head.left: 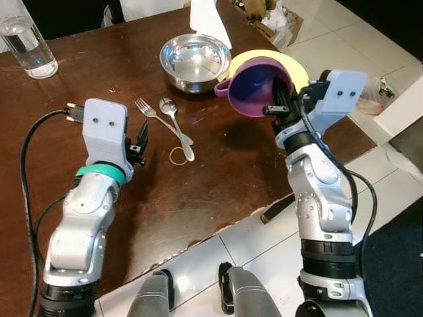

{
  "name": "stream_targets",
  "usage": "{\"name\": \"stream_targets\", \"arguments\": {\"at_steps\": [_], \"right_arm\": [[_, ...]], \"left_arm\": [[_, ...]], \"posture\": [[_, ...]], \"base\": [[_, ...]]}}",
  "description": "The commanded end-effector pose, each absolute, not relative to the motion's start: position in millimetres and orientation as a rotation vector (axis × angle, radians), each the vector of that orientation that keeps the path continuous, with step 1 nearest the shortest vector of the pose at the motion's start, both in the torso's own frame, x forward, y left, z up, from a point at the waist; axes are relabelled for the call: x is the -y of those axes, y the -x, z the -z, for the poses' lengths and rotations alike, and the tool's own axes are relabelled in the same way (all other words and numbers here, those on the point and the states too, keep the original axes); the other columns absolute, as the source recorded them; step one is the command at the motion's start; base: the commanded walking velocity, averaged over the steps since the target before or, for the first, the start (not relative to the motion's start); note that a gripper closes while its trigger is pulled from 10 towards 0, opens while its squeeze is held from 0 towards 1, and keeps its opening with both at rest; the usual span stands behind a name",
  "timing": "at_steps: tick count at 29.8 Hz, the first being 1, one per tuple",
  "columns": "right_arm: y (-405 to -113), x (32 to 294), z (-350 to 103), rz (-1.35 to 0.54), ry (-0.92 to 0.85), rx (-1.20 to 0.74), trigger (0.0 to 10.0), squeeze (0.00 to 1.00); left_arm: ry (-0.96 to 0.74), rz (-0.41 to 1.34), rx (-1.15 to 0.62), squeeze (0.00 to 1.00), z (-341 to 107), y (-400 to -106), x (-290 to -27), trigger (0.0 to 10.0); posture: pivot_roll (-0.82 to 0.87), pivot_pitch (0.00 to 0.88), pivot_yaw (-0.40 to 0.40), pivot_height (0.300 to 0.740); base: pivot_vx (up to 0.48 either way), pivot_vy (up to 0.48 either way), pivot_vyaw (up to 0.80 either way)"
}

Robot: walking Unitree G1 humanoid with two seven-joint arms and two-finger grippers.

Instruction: Setting the table

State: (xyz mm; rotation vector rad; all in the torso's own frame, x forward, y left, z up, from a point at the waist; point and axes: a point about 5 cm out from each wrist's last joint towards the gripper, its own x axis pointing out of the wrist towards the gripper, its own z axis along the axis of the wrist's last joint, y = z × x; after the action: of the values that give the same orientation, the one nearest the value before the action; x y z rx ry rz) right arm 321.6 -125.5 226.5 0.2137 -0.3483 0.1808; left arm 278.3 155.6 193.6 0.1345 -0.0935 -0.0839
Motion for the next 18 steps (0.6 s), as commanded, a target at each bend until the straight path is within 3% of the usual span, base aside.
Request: {"name": "stream_targets", "arguments": {"at_steps": [1, 18], "right_arm": [[-321, 129, -222, -0.164, -0.203, 0.335, 10.0, 0.00], [-322, 134, -213, -0.160, -0.177, 0.282, 10.0, 0.00]], "left_arm": [[-0.143, 0.077, 0.104, 0.00, -193, -276, -153, 10.0], [-0.116, 0.041, 0.133, 0.00, -197, -290, -154, 10.0]], "posture": [[-0.01, 0.124, 0.000, 0.740], [-0.09, 0.113, -0.018, 0.740]], "base": [[0.000, 0.000, 0.00], [0.000, 0.000, 0.00]]}}
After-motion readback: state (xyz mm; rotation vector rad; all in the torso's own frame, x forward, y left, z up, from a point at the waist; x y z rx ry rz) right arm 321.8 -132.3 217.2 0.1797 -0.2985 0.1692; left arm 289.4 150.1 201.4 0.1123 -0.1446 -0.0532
